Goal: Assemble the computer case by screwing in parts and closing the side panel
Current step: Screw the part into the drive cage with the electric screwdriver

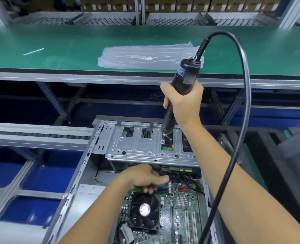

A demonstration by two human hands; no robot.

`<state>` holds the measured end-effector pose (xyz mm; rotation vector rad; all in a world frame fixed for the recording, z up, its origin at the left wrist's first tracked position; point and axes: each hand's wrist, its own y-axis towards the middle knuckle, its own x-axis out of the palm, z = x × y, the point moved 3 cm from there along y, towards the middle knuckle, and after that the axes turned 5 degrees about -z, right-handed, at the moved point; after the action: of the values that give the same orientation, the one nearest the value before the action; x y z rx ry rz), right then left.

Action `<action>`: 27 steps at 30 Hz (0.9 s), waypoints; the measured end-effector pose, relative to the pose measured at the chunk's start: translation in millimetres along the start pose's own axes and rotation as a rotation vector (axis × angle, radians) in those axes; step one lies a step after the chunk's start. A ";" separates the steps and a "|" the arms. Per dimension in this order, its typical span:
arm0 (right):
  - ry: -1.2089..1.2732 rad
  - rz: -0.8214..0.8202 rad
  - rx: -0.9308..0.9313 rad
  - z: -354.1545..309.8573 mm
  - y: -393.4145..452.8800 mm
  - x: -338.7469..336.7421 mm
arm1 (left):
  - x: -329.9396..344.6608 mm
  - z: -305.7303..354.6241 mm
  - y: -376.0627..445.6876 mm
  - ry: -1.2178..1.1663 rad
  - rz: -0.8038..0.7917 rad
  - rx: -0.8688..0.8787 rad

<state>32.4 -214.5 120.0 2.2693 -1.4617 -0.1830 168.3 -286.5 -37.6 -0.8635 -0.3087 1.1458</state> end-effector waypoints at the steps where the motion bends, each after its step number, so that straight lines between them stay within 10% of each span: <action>1: 0.000 0.001 -0.001 0.4 -0.4 0.5 | 1.5 1.0 1.2 -0.124 -0.004 0.016; 7: -0.035 -0.012 0.001 3.0 -3.1 3.3 | 19.9 13.0 13.5 -0.865 -0.020 0.124; 27: -0.067 -0.004 -0.013 7.8 -4.3 2.9 | 22.9 20.3 16.9 -0.968 0.066 0.149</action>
<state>34.7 -217.9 111.6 2.2762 -1.4849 -0.2718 153.8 -254.9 -41.3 -0.1289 -0.9723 1.5708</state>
